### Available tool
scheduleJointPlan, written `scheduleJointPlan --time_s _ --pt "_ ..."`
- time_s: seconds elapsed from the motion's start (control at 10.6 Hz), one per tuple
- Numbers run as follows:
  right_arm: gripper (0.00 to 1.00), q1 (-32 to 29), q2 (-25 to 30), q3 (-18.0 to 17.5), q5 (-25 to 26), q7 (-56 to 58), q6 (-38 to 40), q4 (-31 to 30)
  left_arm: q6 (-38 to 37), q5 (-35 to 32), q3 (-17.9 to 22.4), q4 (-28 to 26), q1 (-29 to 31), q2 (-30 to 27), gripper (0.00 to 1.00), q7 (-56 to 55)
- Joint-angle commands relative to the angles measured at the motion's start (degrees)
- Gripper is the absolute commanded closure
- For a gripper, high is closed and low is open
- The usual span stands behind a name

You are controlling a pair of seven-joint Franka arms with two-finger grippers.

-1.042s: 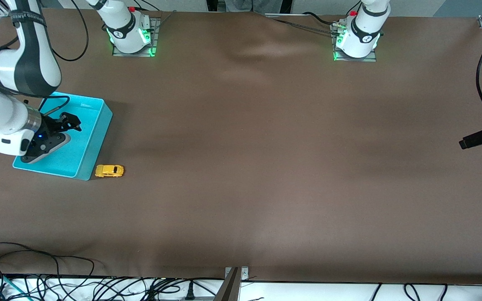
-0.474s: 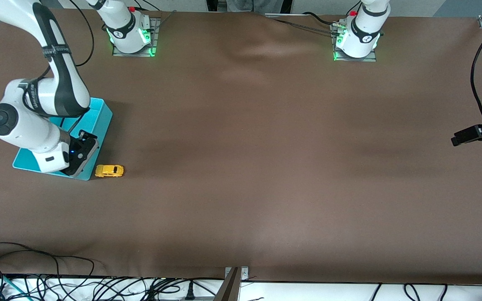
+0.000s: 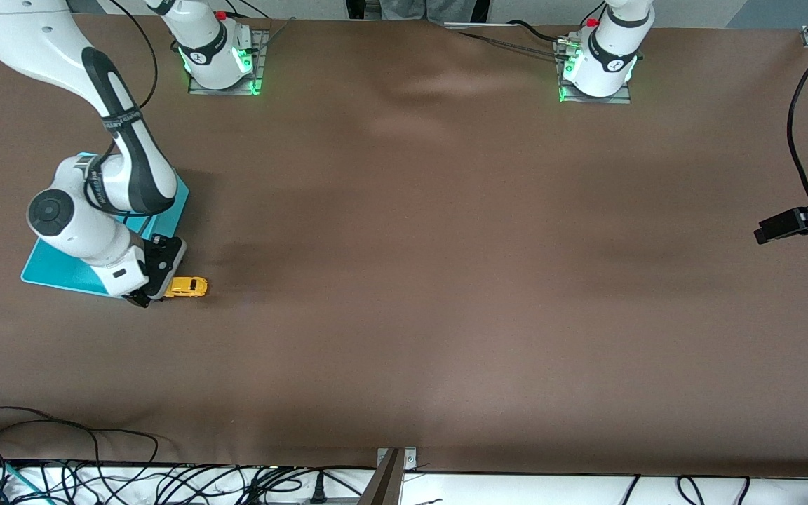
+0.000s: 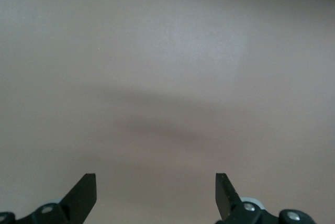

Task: Wind up and store yellow beetle car
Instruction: 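Lower the right gripper beside the box and grasp the yellow car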

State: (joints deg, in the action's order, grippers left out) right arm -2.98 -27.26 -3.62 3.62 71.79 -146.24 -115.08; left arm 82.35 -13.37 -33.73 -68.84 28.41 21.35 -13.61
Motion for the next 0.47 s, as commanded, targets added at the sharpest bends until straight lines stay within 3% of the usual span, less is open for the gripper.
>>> scheduleJointPlan --time_s 0.0,0.38 --pt "0.0 -1.2 -1.0 -1.1 0.6 1.1 -3.2 -1.5 -0.9 1.1 -0.9 -0.3 0.4 -1.7 0.0 1.2" --pt "0.0 -1.2 -2.9 -1.2 0.7 3.3 -5.4 -1.3 -2.7 1.1 2.3 -0.3 -5.8 -5.1 0.0 1.4"
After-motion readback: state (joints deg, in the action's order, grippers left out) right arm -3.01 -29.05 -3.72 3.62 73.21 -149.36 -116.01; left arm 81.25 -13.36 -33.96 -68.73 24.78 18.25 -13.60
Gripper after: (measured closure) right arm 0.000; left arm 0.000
